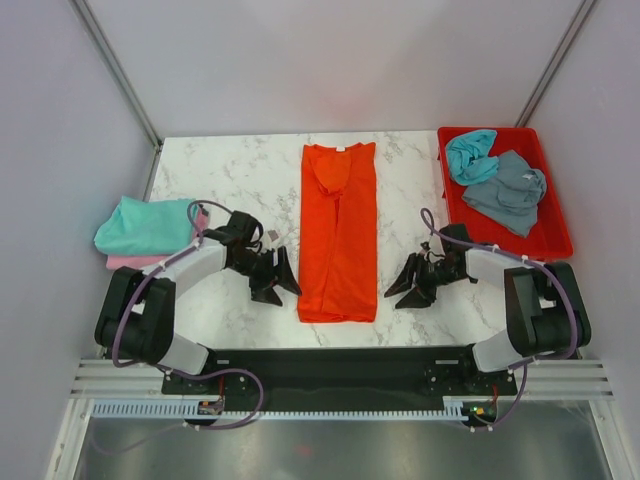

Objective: Fold and stack the t-shirts
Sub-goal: Fold the tshirt

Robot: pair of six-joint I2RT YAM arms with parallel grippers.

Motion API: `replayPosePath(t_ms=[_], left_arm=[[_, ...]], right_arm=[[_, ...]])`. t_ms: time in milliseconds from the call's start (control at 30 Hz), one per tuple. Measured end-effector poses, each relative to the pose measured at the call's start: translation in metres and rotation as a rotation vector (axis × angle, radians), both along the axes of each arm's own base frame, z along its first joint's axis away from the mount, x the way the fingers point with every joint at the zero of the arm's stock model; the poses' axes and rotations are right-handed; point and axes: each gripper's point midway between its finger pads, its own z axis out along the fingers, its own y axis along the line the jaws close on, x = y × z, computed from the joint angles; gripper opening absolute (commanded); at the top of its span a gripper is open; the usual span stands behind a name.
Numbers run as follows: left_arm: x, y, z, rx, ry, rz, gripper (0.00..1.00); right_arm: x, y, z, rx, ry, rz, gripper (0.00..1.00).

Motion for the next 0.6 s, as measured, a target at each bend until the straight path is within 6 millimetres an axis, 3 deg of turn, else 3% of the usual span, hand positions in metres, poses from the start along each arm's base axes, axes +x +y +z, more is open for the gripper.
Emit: replayPosePath(t_ms=[133,600], left_arm=[[-0.008,-0.001,-0.01,-0.018,0.039,0.036,0.7],[-0.011,-0.002,-0.029,-0.018,0.124,0.092,0.66]], right_arm=[[-0.018,0.003,-0.005,-0.016,0.045,0.028,0.55],[-0.024,0.024,-0.024,-0.056,0.065,0.087,0.54]])
